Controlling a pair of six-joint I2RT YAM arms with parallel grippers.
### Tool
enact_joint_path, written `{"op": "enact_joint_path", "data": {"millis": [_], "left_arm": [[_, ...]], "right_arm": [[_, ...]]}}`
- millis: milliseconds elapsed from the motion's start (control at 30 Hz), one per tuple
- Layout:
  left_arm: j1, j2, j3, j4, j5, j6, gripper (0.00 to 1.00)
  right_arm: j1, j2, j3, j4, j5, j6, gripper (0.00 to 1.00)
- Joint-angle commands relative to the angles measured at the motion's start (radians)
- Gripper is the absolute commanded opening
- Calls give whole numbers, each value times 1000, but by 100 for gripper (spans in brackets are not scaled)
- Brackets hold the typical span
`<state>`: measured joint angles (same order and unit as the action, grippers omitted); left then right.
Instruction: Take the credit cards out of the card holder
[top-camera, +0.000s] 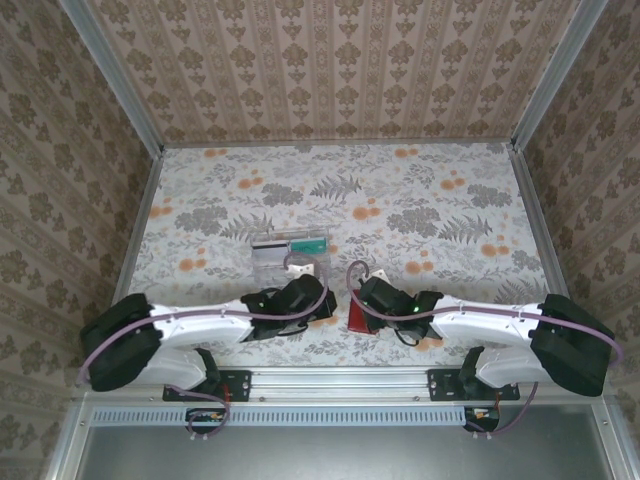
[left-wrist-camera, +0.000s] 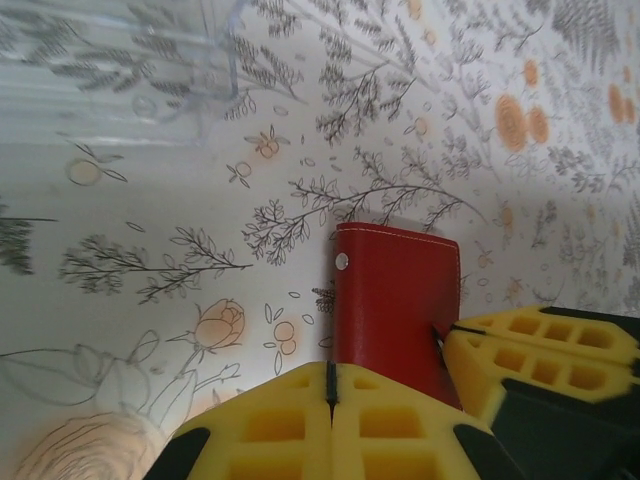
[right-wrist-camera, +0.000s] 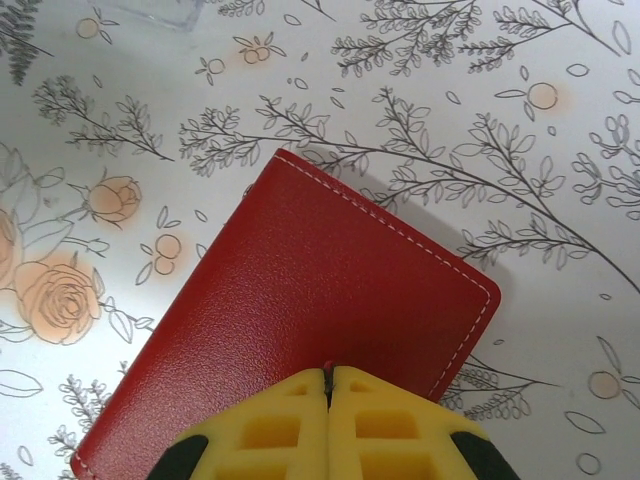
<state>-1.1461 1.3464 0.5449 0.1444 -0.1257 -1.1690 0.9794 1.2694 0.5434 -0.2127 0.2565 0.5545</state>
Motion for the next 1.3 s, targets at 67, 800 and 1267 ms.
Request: {"op": "enact_joint_path", "data": {"millis": [67,800,1267], "left_arm": [[-11,107,74,136,82,-53,0],[43,412,158,-31,241,-255,0],[9,142,299,-346,6,-42,12]], "right_arm": [[-10,-5,-28,47,-42,31,0],[-56,-144,-67,-73,29,111,0],[-134,-462,-57,-218,-28,54,0]]}}
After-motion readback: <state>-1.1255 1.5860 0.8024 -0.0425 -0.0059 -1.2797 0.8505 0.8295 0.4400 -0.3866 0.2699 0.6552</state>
